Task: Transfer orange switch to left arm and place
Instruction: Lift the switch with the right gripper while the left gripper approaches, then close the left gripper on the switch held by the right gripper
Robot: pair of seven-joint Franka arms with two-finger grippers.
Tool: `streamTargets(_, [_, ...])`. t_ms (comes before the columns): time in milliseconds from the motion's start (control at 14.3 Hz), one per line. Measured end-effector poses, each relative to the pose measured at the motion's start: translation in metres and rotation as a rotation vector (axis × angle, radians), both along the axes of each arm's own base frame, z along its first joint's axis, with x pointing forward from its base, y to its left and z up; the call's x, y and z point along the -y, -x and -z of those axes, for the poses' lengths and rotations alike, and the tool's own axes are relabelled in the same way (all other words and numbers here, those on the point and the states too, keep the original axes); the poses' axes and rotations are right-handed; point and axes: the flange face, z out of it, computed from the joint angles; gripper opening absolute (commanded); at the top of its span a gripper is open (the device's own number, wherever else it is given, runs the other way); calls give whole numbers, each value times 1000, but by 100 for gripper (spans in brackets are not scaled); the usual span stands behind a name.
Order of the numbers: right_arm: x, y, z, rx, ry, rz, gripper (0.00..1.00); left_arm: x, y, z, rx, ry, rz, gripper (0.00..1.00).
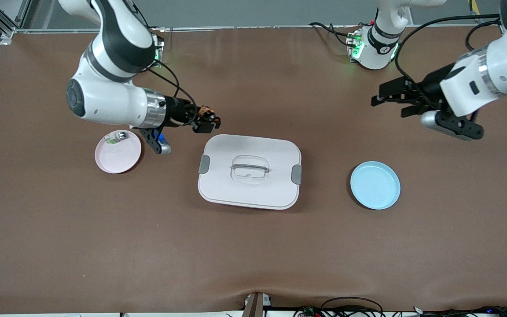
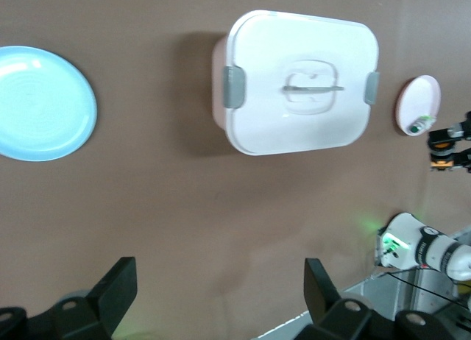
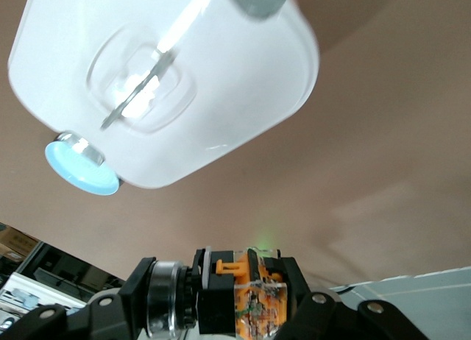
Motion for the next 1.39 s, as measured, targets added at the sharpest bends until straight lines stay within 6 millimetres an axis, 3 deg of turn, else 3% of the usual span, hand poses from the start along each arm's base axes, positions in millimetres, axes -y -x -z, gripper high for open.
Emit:
streamTargets(279, [-43, 12, -14, -9, 12, 94, 23, 25, -2, 11, -13, 116, -28, 100])
streamTargets(697, [-85, 3, -21, -53, 11, 210, 23, 105, 30, 25, 10, 129, -115, 100])
streamTargets(1394, [-139, -8, -6, -81, -23, 377, 23, 148, 47, 63, 84, 160, -194, 100])
